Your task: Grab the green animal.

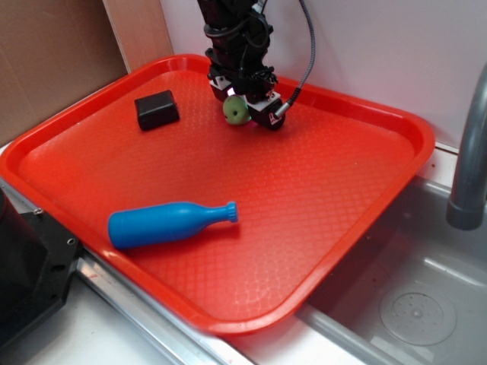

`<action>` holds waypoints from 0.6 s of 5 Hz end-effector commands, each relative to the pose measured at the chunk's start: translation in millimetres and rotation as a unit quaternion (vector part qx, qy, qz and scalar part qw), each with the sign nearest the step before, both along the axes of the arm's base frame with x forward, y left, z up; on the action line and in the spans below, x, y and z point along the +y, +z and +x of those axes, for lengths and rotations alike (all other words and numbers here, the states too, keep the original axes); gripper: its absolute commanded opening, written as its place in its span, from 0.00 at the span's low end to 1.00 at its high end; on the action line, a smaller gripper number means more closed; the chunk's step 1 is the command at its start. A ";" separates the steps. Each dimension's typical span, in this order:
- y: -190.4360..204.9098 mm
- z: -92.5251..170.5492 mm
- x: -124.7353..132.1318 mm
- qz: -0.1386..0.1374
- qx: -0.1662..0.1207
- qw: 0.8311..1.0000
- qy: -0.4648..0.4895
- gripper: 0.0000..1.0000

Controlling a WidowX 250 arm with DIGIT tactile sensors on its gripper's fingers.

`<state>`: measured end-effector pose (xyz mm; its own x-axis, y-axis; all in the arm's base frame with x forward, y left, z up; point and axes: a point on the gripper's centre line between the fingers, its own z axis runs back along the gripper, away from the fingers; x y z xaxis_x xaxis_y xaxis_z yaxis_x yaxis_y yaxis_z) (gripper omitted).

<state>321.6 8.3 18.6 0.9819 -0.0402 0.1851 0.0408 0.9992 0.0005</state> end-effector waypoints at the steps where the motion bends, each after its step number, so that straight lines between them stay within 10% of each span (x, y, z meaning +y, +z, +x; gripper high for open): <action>1: 37.9 -4.0 13.8 -0.012 -0.008 0.999 0.034 0.00; 3: 110.3 -62.3 10.9 0.006 0.023 0.996 0.085 0.00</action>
<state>255.8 22.1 116.6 0.9867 0.1298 0.0974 -0.1316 0.9912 0.0123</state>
